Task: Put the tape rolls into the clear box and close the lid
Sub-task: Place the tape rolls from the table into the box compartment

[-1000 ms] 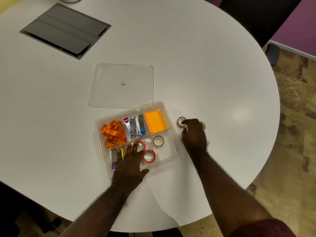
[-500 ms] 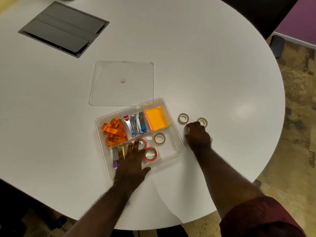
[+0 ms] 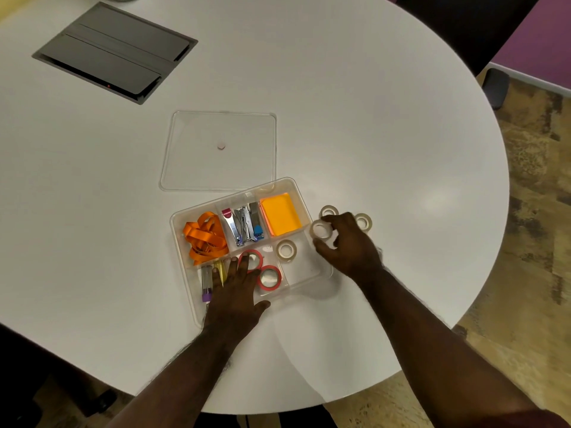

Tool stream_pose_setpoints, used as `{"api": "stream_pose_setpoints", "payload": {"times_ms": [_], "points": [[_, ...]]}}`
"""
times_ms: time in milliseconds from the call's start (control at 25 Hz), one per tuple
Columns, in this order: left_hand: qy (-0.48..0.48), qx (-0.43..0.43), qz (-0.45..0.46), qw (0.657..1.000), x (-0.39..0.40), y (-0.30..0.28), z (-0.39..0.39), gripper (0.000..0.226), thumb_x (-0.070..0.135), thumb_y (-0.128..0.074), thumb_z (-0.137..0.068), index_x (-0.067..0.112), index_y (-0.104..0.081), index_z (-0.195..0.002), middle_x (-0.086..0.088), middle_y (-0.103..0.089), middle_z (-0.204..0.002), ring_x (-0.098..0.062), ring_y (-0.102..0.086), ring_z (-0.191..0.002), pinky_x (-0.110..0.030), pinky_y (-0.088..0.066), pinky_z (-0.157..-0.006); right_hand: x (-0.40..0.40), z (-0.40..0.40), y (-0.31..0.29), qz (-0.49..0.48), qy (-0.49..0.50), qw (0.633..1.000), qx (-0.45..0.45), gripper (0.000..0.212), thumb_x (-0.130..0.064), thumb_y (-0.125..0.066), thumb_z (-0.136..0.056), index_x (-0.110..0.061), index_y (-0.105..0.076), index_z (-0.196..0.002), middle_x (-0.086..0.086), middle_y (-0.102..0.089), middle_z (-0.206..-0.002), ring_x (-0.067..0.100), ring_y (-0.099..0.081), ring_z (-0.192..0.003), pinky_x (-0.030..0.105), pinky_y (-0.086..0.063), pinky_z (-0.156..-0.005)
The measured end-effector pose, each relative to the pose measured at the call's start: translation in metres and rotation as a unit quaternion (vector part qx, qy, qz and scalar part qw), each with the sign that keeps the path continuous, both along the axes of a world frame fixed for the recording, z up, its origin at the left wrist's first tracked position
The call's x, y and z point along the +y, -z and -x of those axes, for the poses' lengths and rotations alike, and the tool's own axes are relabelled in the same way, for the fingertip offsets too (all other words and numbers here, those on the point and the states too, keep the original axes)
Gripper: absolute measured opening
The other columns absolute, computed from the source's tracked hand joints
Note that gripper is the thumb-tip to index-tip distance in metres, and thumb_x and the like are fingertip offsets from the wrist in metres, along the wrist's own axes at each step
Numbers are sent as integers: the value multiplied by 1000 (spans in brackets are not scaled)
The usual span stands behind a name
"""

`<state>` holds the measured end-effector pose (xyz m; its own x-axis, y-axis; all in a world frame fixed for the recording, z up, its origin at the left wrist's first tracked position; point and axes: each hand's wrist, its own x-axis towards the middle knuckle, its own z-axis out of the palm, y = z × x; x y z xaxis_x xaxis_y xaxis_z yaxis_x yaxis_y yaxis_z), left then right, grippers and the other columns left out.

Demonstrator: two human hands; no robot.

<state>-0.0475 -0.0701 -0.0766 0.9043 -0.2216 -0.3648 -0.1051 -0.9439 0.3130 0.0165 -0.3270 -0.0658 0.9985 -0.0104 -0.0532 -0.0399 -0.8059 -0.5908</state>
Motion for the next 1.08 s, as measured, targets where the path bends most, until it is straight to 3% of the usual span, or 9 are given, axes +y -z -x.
{"api": "stream_pose_setpoints", "payload": {"times_ms": [160, 360, 480, 560, 680, 840, 960, 1080], "points": [[-6, 1, 10, 1000, 1, 0, 2, 82, 54, -55, -86, 26, -14, -151, 1, -2, -162, -24, 3, -149, -49, 6, -117, 42, 8, -10, 137, -140, 981, 11, 52, -44, -67, -75, -19, -53, -118, 4, -60, -114, 23, -66, -84, 31, -52, -65], [-6, -17, 27, 999, 1, -1, 4, 82, 51, -59, -86, 22, -18, -151, -2, -9, -162, -26, -1, -149, -49, 6, -118, 61, 10, 4, 302, -143, 934, 129, 38, -36, -68, -82, -11, -58, -109, 7, -65, -105, 25, -69, -85, 32, -52, -71], [-9, -4, 20, 1000, 2, -1, 5, 83, 53, -56, -86, 23, -14, -151, 0, -4, -162, -25, 2, -150, -51, 5, -120, 63, 7, 4, 268, -141, 940, 157, 47, -46, -69, -79, -13, -58, -111, 6, -65, -105, 27, -69, -89, 36, -52, -74], [-10, 1, 18, 1000, 3, 0, 5, 84, 54, -55, -86, 25, -12, -151, 0, -3, -162, -25, 3, -150, -52, 5, -120, 57, 2, -4, 214, -107, 967, 86, 38, -47, -62, -83, -19, -60, -108, 4, -67, -103, 27, -69, -86, 35, -53, -72], [-13, 18, 14, 1000, 2, -2, 4, 84, 55, -55, -86, 27, -10, -152, 0, -1, -163, -24, 4, -150, -54, -3, -121, 23, -15, -15, 157, 18, 987, -30, 17, -32, -58, -84, -25, -62, -99, 2, -67, -97, 30, -68, -77, 33, -50, -63], [-12, 13, 9, 1000, 1, -3, 3, 83, 55, -54, -86, 27, -12, -151, 1, -1, -163, -24, 5, -150, -52, 2, -121, -36, -39, -5, 195, 114, 971, 75, 25, -22, -53, -87, -23, -60, -111, 8, -59, -112, 36, -63, -95, 39, -50, -76], [-19, 11, 17, 1000, 1, -1, 3, 83, 54, -56, -86, 27, -13, -152, 1, 0, -163, -23, 6, -149, -52, 2, -121, -58, -42, 14, 220, 103, 958, 154, 37, -20, -49, -91, -21, -51, -128, 12, -49, -128, 37, -52, -113, 46, -51, -85], [-21, 5, 23, 999, 1, 2, 3, 83, 54, -56, -86, 27, -14, -152, 2, 1, -162, -23, 6, -149, -48, 6, -118, -63, -45, 27, 215, 79, 954, 193, 46, -22, -55, -90, -25, -45, -135, 9, -43, -136, 35, -48, -118, 48, -51, -88]]}}
